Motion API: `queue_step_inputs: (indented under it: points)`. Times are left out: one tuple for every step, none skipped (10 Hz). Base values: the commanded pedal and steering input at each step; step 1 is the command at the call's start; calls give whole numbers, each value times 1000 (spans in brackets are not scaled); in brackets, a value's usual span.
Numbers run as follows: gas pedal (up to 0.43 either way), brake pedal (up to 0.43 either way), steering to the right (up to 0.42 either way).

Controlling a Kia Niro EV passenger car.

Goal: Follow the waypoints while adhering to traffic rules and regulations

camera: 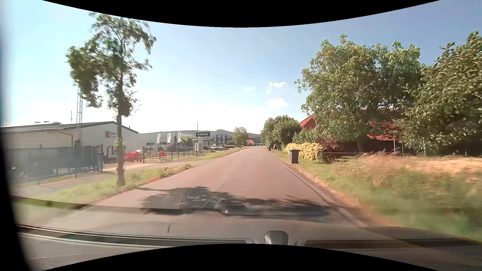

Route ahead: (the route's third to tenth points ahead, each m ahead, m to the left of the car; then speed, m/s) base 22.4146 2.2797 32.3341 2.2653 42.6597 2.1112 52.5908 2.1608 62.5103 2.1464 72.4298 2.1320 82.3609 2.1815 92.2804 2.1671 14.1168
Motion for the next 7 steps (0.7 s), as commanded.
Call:
queue_step_inputs:
  points:
    - [197,6,6]
    - [197,6,6]
    - [197,6,6]
    - [197,6,5]
    - [197,6,1]
    - [197,6,1]
    - [197,6,1]
